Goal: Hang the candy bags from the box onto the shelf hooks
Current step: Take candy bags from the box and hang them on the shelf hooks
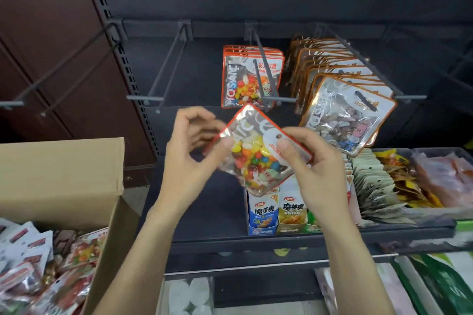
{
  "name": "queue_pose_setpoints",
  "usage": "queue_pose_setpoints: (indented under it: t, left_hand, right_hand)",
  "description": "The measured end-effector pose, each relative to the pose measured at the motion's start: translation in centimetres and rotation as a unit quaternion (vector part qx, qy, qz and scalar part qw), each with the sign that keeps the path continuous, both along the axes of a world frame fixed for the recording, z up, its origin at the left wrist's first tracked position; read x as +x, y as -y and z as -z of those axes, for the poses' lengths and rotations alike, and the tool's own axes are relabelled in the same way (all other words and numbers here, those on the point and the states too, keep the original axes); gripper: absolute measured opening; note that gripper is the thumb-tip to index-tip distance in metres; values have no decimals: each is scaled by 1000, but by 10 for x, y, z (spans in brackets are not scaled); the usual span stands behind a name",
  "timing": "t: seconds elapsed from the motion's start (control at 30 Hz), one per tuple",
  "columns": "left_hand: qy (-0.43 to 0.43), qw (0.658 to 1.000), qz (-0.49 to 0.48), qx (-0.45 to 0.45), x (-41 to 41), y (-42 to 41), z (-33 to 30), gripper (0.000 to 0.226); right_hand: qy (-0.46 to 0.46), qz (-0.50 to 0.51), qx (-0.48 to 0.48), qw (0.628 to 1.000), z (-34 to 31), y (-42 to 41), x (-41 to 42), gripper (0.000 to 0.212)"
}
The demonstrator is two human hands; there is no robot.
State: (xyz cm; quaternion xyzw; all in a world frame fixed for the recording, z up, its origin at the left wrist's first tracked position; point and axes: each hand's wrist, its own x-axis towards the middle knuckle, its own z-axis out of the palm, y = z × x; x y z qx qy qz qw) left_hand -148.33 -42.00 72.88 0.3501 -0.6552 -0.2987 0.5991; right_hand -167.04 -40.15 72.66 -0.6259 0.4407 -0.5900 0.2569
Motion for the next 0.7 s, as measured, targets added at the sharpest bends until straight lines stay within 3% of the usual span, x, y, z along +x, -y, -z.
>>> queue_pose_setpoints:
  t: [0.13,0.27,0.47,0.57,0.7]
  left_hand:
    - [101,994,11,-33,-5,10,-12,36]
    - [64,998,-11,4,-6,27,-15,30]
    - [43,995,-85,-31,-9,34,-13,24]
    - [57,990,-123,-33,-14,42,-4,23]
    - [107,979,-166,-48,-22,70,5,33]
  right_hand:
    - [28,11,1,1000,-11,17,2,15]
    - [50,14,18,998,-11,30,6,17]
    - [27,51,-5,998,-9,36,18,20]
    - [-43,125,-53,990,-3,40,20,10]
    - [-179,214,-104,955,12,61,27,27]
